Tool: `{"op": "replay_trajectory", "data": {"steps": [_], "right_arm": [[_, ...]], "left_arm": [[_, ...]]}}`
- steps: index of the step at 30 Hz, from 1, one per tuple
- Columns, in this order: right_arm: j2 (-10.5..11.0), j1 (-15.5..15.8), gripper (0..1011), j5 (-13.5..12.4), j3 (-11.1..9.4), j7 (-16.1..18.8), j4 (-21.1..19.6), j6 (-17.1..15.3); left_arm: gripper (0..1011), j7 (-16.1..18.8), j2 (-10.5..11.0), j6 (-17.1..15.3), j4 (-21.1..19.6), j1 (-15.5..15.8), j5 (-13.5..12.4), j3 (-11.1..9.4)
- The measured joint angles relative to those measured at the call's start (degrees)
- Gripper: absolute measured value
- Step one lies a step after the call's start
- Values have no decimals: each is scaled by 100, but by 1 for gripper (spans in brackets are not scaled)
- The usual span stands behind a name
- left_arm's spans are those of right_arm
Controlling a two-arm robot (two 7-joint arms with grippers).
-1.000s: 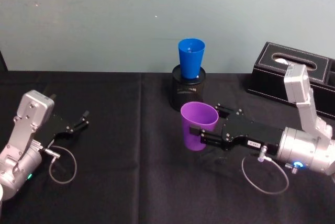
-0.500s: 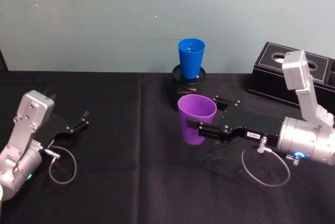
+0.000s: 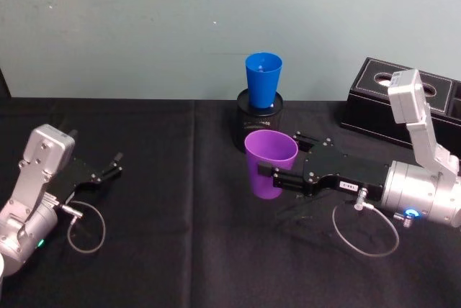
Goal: Pick up one cup with a gripper and tap it against the other cup.
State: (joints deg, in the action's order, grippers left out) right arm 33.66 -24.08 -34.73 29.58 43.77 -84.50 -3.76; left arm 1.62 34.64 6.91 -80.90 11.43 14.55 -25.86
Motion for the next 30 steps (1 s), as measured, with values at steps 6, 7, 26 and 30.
{"op": "replay_trajectory", "data": {"steps": [6, 7, 26, 30], "right_arm": [[-4, 3, 729, 7, -6, 1, 6, 11], [-4, 4, 729, 8, -6, 1, 7, 12], [-10, 7, 729, 19, -13, 3, 16, 26], [-10, 7, 729, 20, -13, 4, 16, 26]], "left_arm": [[1012, 0, 0, 0, 0, 0, 0, 0], [1012, 0, 0, 0, 0, 0, 0, 0], [1011, 0, 0, 0, 0, 0, 0, 0], [1011, 0, 0, 0, 0, 0, 0, 0]]}}
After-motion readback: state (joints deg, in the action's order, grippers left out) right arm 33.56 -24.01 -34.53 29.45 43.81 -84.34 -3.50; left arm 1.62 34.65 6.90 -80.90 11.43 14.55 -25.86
